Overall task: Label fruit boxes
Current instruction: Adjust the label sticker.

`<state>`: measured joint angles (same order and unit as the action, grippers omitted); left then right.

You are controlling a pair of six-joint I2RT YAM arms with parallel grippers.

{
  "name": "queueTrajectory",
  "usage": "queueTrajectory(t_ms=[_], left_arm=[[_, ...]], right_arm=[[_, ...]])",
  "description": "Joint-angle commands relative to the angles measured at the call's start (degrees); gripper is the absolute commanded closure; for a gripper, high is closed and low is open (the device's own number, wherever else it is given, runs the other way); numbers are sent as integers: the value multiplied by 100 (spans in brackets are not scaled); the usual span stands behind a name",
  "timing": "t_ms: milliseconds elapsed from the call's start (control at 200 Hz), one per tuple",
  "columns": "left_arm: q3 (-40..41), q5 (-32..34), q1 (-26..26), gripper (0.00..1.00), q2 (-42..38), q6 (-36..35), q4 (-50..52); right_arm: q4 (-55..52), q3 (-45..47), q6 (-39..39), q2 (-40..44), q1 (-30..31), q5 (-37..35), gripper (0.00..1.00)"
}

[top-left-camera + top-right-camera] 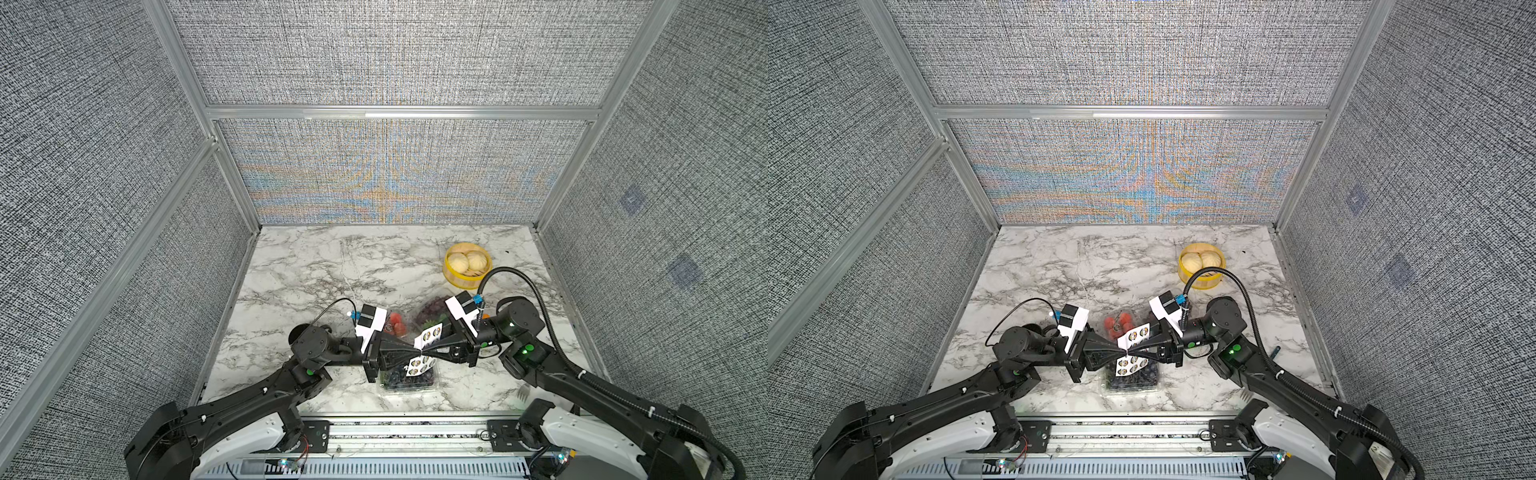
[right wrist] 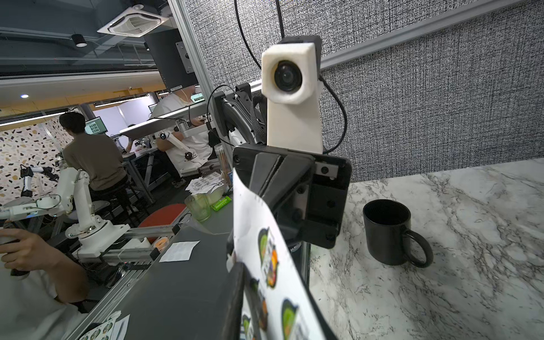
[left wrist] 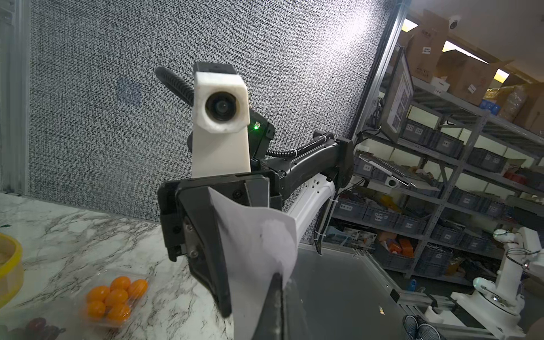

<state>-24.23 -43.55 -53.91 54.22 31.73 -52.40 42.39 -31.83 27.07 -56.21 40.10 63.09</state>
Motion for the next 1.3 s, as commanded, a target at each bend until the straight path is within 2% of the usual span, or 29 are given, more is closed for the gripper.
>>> queueTrajectory(t_ms=[0,405,515,811,936,1051,1221,1296], left_arm=[[-82,184,2,100,101,-87,39],[-69,349,12,100,93,-175,178],[-67,339,12,100,200,-141,73],[-76,279,11,100,243,-160,56],[-66,248,28,100,236,-148,40],[-56,260,30,100,177,-171,104],[-3,239,37,100,164,-171,91],[47,345,51,100,75,-197,142]], right_arm=[[50,-18,26,-48,28,-86,72],[-190,-2,-149,127,28,-231,73],[-160,-16,-123,102,33,-226,64],[-209,-14,-202,66,26,-302,64],[-163,-7,-194,74,25,-306,79],[-177,12,-210,104,25,-355,81],[-279,18,-288,145,17,-404,100],[-344,7,-315,162,9,-410,100]])
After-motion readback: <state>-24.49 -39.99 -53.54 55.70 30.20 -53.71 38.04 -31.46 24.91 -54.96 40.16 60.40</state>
